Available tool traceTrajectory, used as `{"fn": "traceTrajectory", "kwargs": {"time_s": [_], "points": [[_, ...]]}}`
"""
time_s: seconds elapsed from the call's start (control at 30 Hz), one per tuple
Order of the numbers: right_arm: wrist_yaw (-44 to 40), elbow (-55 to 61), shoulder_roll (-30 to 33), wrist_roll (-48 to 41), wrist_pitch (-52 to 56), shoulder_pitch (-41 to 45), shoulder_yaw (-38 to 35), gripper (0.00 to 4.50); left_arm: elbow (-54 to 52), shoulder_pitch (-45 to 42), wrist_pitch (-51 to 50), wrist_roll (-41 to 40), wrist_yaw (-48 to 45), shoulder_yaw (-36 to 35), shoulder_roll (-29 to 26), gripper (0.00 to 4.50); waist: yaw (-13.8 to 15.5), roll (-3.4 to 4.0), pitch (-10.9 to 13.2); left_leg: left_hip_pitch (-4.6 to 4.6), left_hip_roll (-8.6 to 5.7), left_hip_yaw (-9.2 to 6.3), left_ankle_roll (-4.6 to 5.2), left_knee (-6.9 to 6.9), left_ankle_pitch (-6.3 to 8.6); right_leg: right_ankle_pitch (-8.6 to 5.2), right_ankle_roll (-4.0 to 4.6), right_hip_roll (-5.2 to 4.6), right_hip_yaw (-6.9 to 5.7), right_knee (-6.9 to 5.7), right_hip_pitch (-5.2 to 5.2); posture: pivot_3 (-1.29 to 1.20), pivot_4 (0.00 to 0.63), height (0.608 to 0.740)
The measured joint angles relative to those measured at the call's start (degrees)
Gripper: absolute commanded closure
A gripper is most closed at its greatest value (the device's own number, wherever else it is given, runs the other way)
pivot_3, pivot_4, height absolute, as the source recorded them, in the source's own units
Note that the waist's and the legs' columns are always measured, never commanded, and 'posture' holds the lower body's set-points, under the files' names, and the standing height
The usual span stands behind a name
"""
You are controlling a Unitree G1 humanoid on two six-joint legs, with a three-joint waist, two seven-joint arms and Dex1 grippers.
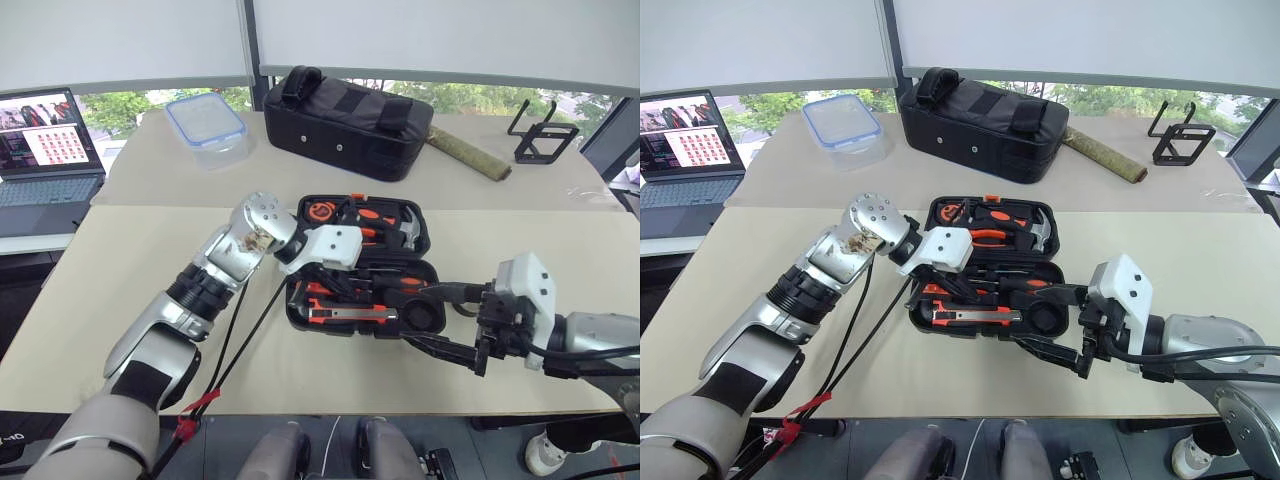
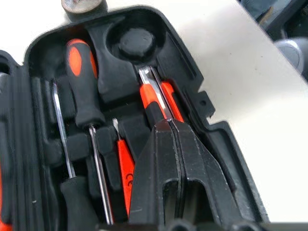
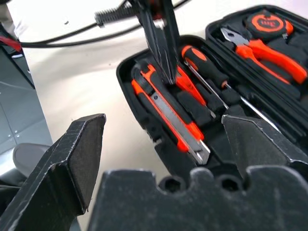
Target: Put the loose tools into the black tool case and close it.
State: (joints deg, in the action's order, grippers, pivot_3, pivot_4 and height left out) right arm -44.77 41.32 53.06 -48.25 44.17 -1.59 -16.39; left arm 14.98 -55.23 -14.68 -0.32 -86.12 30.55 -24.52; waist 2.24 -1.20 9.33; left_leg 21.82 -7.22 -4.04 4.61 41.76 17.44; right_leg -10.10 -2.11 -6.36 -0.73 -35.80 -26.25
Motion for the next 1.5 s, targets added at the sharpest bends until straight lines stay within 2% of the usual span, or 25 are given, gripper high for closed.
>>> {"fn": "traceTrajectory", "kwargs": {"time_s": [0.33,0.73,1.0,1.13,1.17,1.23,1.4,1.47,1.5], "points": [[0.99,-0.26,-0.06,0.18,0.00,-1.02,0.06,0.00,5.19,1.15,6.42,2.52,1.22,1.98,2.63,4.48,0.62,0.00,0.00,-0.03,-0.05,-0.01,0.04,0.02,0.02,0.00,0.00,-0.06,-0.01,0.05,0.11,0.00,0.150,0.715],[1.47,0.19,-0.06,-0.27,0.00,-1.51,0.12,0.00,17.15,-0.56,8.58,1.85,1.80,-0.82,6.30,4.48,1.03,-0.01,-0.01,-0.09,-0.04,0.00,0.08,0.08,0.02,0.04,-0.05,-0.05,-0.03,0.02,0.17,0.00,0.150,0.715],[1.45,0.27,-0.06,-0.33,0.03,-1.40,0.43,0.00,19.54,-0.31,10.88,1.85,1.92,-1.70,6.60,4.48,0.67,-0.02,-0.04,-0.42,-0.02,0.00,0.16,0.06,0.08,0.04,-0.06,-0.09,-0.02,0.03,0.50,0.00,0.150,0.715],[1.44,0.32,0.06,-0.30,0.04,-1.39,0.41,0.00,16.50,1.22,8.36,0.89,1.94,-3.15,5.91,4.48,0.41,-0.03,-0.04,-0.44,-0.01,0.00,0.32,0.06,0.17,0.03,-0.07,-0.06,-0.02,0.03,0.49,0.00,0.150,0.715],[1.35,0.32,0.70,-0.06,0.04,-1.75,0.05,0.00,14.49,2.11,5.82,-0.38,1.58,-4.39,4.79,4.09,0.17,-0.02,-0.03,-0.28,-0.02,0.01,0.20,0.06,0.10,0.03,-0.07,-0.06,-0.02,-0.03,0.27,0.00,0.150,0.715],[0.97,0.08,2.17,1.10,0.03,-3.31,-1.21,0.00,11.52,2.43,2.36,-3.40,1.08,-7.16,3.23,3.81,-0.02,-0.03,-0.02,0.18,-0.02,0.01,0.07,0.08,0.02,0.04,-0.05,0.04,-0.04,-0.12,-0.17,0.00,0.150,0.715],[-1.84,-6.53,6.62,5.77,-0.08,-6.85,-7.79,0.00,-0.55,1.88,-7.86,-14.95,-1.13,-18.95,-3.95,1.98,-0.22,0.00,-0.04,0.23,-0.02,0.02,-0.04,0.07,-0.04,0.05,-0.02,0.13,-0.04,-0.05,-0.28,0.00,0.150,0.715],[-3.63,-11.09,8.13,8.79,-1.02,-7.31,-7.88,0.00,-5.15,2.51,-12.32,-18.62,-1.64,-21.94,-8.49,1.33,-0.36,0.00,-0.03,0.21,0.01,0.02,-0.04,0.06,-0.04,0.05,-0.02,0.13,-0.05,-0.01,-0.24,0.00,0.150,0.715],[-3.98,-13.18,8.31,10.23,-1.68,-7.09,-7.38,0.00,-7.14,3.42,-13.95,-20.08,-2.27,-23.10,-10.67,0.82,-0.48,0.02,-0.04,0.13,0.01,0.02,-0.04,0.01,-0.04,0.05,-0.01,0.13,-0.03,0.00,-0.19,0.00,0.150,0.715]]}}
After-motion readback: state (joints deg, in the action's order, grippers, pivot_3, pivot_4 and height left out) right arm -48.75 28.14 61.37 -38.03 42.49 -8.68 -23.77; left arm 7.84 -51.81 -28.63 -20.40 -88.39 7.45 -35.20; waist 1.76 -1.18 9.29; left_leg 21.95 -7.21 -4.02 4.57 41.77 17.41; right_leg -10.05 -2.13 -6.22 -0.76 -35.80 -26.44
